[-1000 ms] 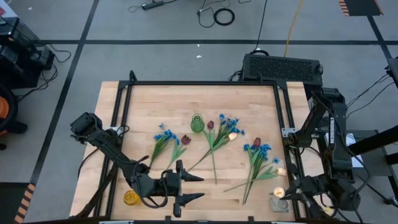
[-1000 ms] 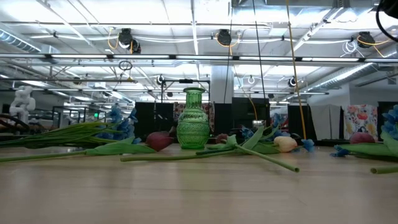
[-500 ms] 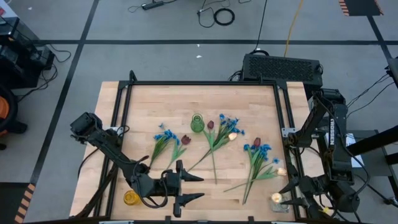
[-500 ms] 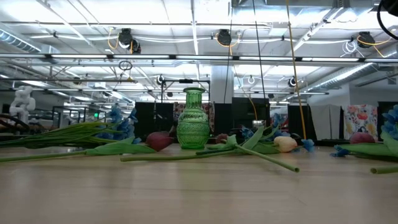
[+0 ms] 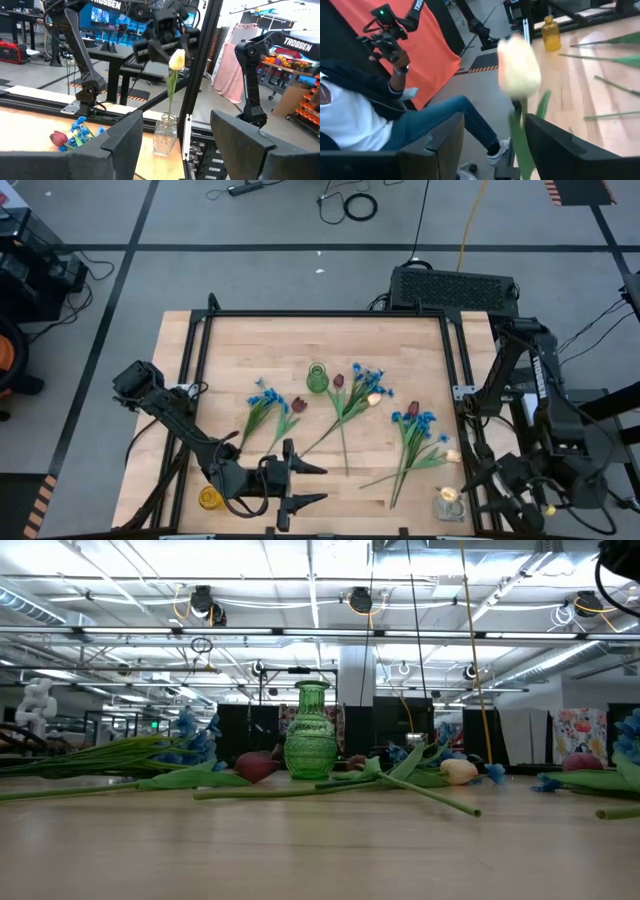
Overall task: Sort flowers into vase by color
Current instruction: Put the bottom yellow flower into the transparent vase
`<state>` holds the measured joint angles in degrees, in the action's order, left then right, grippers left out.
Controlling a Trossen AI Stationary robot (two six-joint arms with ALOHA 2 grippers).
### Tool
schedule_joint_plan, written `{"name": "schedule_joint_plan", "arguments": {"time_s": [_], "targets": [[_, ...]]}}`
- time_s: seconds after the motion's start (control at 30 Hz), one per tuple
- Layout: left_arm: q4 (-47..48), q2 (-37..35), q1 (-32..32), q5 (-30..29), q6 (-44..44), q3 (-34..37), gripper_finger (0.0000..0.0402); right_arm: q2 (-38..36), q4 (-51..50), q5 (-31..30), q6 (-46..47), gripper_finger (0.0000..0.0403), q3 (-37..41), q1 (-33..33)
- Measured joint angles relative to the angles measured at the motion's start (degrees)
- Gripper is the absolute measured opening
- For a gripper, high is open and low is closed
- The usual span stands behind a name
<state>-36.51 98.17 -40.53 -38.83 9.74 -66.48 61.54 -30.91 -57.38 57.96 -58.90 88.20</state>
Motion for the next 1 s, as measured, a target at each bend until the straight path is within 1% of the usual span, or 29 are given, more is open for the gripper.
{"name": "schedule_joint_plan", "arguments": {"time_s": [0.1,0.17,0.3,0.4,0.47,0.53,0.63,0.77,0.83,0.9,0.93,1.0], "targets": [[0.01,-0.02,0.01,0.0,0.0,0.0,0.0239,0.0,-2.57,-2.78,-1.09,0.0203,-4.02,0.0],[0.03,-0.02,0.01,0.0,0.02,0.0,0.0239,0.0,-2.78,-5.89,-4.37,0.0203,-6.47,0.0],[0.03,0.02,1.08,0.16,0.28,0.0,0.0239,0.0,-2.74,-16.67,-13.68,0.0203,-10.91,0.0],[-0.34,1.4,3.03,0.13,0.28,-0.11,0.0239,0.0,-2.61,-24.16,-21.64,0.0203,-14.02,0.0],[0.43,2.93,4.75,0.76,0.29,-0.46,0.0239,-0.05,-2.38,-27.35,-25.71,0.0203,-15.12,0.0],[1.88,4.7,6.49,2.69,0.48,-2.1,0.0239,-0.03,-3.02,-29.15,-27.84,0.0203,-15.12,0.0],[7.41,8.46,9.25,6.99,3.2,-7.23,0.0239,0.21,-5.21,-30.35,-28.03,0.0203,-13.67,-0.68],[20.46,16.04,12.25,13.72,8.14,-17.62,0.0239,0.22,-5.4,-31.24,-24.81,0.0203,-10.78,-1.62],[27.54,20.23,13.14,14.47,8.46,-23.13,0.0239,0.2,-5.39,-31.26,-23.49,0.0203,-9.5,-1.62],[31.72,23.98,14.04,14.77,9.4,-27.87,0.0239,0.22,-5.4,-31.72,-22.7,0.0203,-8.54,-1.62],[33.52,25.32,14.35,15.06,9.5,-29.63,0.0239,0.26,-5.39,-32.28,-22.53,0.0203,-8.25,-1.62],[33.35,28.42,15.09,17.95,9.46,-33.2,0.0239,0.47,-5.31,-32.65,-21.5,0.0203,-7.95,-1.62]]}}
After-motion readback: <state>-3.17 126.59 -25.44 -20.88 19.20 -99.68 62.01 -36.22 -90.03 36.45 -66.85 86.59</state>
